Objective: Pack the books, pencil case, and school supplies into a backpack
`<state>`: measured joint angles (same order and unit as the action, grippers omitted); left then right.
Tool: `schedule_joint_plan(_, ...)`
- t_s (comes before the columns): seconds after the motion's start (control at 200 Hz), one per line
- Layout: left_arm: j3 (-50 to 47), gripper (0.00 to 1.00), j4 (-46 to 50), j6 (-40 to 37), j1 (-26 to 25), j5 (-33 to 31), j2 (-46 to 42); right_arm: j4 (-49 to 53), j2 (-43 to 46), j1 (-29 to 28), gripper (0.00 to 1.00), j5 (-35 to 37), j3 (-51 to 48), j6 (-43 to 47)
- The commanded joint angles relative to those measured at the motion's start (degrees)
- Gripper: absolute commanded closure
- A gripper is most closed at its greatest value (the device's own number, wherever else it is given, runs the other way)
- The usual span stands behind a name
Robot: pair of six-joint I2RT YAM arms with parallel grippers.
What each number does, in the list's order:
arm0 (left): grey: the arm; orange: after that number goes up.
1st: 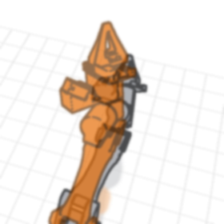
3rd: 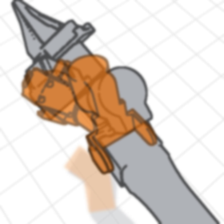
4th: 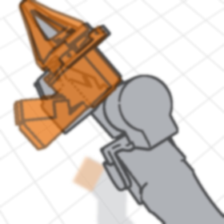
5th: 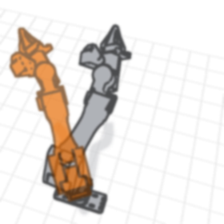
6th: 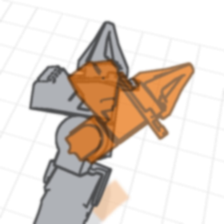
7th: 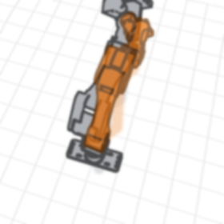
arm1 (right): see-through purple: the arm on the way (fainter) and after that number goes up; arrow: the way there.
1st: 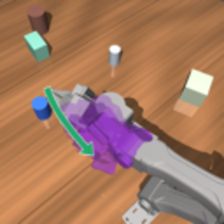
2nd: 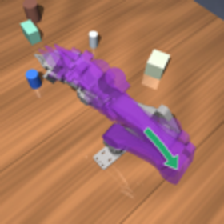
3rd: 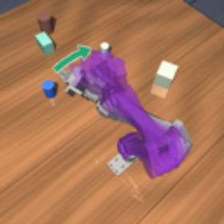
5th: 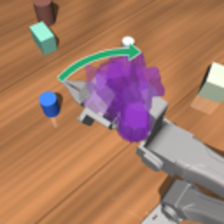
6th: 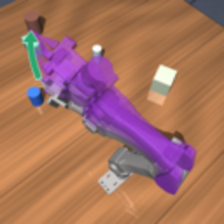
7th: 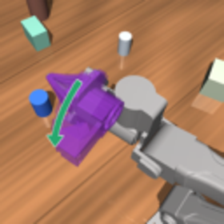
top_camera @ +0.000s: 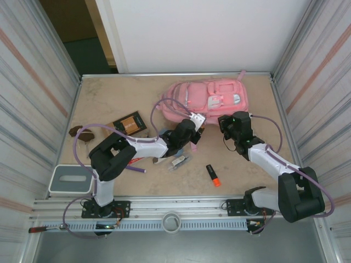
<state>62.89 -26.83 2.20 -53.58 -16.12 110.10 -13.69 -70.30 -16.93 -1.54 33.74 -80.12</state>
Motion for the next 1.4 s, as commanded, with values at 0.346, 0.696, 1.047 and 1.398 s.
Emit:
schedule_joint_plan(0.346,3.5,0.87,-1.2,3.3,1.0,0.0,2.8,-4.5,1.1,-1.1,0.99,-1.3,0.4,1.6)
schedule_joint_plan(0.696,-3.1,1.00,-2.8,5.3,3.9,0.5,-1.7,3.1,3.3,2.8,0.99,-1.6,0.8,9.3)
schedule_joint_plan(1.047,-8.1,1.00,-0.9,5.8,7.1,-0.7,-6.3,8.6,3.1,9.8,1.00,-8.5,2.3,19.7)
schedule_joint_plan(1.398,-9.7,1.00,7.0,5.0,11.5,1.0,-9.1,18.7,-2.1,17.6,0.99,-17.2,9.5,34.7)
